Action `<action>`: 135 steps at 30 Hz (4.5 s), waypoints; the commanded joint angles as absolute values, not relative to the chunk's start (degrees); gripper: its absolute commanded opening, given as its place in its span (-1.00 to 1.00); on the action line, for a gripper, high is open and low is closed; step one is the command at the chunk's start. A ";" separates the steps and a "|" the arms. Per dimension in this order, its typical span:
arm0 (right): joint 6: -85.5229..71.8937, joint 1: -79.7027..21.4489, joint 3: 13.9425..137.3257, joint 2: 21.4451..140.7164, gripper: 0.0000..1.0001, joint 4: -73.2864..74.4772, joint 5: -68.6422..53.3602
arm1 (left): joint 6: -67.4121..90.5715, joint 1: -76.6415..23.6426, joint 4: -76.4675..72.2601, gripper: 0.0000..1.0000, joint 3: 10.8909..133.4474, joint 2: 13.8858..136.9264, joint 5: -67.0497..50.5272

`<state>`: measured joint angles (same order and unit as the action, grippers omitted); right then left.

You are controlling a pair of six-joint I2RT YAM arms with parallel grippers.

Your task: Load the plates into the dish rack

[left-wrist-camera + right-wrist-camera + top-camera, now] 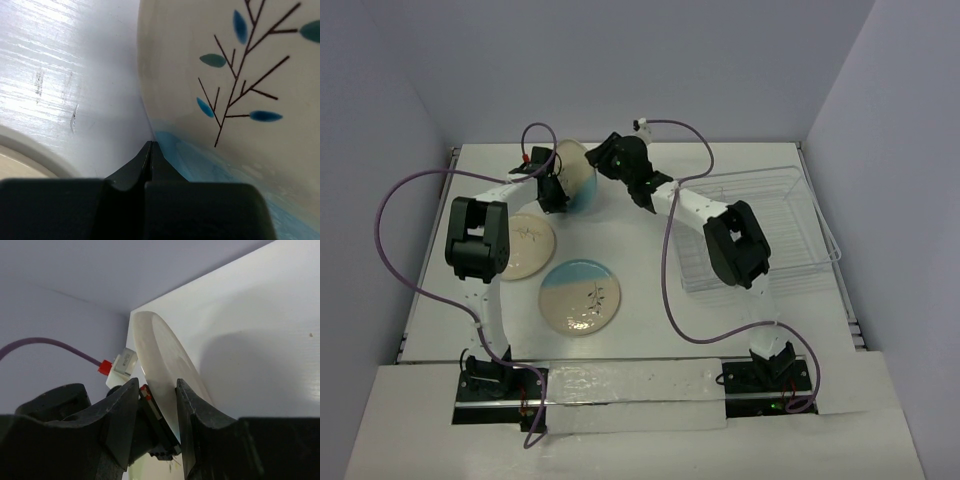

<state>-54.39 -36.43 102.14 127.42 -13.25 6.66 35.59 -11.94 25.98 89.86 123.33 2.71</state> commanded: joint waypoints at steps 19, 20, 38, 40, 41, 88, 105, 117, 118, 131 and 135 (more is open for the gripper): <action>-47.14 -38.44 105.35 130.07 -0.98 -6.65 8.07 | 35.33 -12.83 29.03 -1.00 85.98 123.22 1.87; -47.46 -38.44 105.29 129.90 -1.00 -6.77 8.69 | 35.33 -12.83 28.83 -0.99 85.81 122.90 1.64; -22.10 -33.97 101.05 107.82 -1.00 -11.05 3.56 | 35.35 -12.83 25.57 0.61 84.28 92.57 4.05; -16.94 -33.10 98.93 101.27 -1.00 -9.38 6.70 | 35.66 -12.83 24.05 0.68 79.94 89.80 3.55; -14.71 -32.96 98.19 99.54 -1.00 -9.01 6.94 | 35.68 -12.83 23.91 0.69 79.46 89.07 4.23; 85.05 -15.04 121.43 100.45 -1.00 65.14 -6.69 | 29.53 -14.24 22.32 0.82 81.82 93.86 16.98; 87.63 -18.15 115.05 104.23 -1.00 68.38 -1.67 | 29.18 -14.24 21.80 0.82 81.52 95.18 17.31; 86.48 -18.63 114.96 108.78 -1.00 65.87 -0.09 | 29.04 -14.24 21.88 0.82 82.59 97.39 16.88; 86.45 -18.60 114.93 108.96 -1.00 65.92 -0.09 | 29.06 -14.24 21.88 0.82 82.77 97.59 16.88; 85.81 -18.54 114.37 111.79 -0.97 64.75 -0.09 | 28.45 -14.33 22.27 0.82 84.20 99.17 15.91; 85.16 -18.54 114.79 113.48 -0.93 63.99 -0.09 | 28.39 -14.33 22.24 0.82 84.64 99.59 15.29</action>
